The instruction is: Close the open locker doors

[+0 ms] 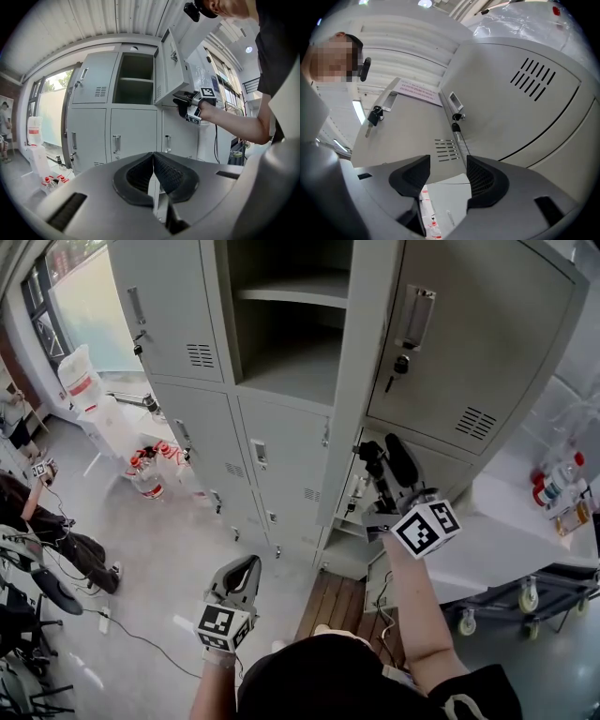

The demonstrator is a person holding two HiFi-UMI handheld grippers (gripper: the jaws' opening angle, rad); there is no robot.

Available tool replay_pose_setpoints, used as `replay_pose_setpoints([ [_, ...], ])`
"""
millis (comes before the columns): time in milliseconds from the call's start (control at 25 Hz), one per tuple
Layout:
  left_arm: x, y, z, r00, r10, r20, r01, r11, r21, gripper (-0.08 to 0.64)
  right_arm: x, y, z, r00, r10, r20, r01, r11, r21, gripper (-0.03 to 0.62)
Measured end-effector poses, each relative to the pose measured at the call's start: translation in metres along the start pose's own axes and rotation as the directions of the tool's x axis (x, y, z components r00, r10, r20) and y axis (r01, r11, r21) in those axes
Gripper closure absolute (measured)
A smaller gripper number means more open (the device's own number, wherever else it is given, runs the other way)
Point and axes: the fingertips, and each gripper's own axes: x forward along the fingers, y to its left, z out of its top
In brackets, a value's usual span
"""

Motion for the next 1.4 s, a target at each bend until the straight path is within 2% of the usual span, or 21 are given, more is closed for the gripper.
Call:
replay_pose_setpoints([
  [200,-0.006,0.0,-0.002,1.0,-0.012,0.001,0.012,1.0,-0.017,0.54,-0.011,0.029,-0.002,0.999,0.045,0.003,-0.045,0.998,0.044,0.347],
  [360,-0.015,0.002,-0.005,1.0,-0.03,0.003,0.03,0.999,-0.019,0.54,-0.022,0.054,-0.001,0.997,0.077,0.009,-0.077,0.996,0.051,0.379],
  [1040,-0.056,0.018,-0.03,0.991,-0.129,0.024,0.13,0.99,-0.053,0.54,-0.055,0.143,-0.007,0.989,0.144,0.032,-0.145,0.989,0.016,0.388],
  [1240,-0.067,0.023,-0.033,0.991,-0.129,0.029,0.13,0.99,-0.054,0.54,-0.048,0.157,-0.016,0.988,0.155,0.01,-0.155,0.988,0.011,0.388],
  [1400,-0.074,0.038,-0.035,0.995,-0.092,0.032,0.094,0.993,-0.074,0.54,-0.035,0.164,-0.023,0.986,0.167,0.002,-0.167,0.986,0.015,0.391],
])
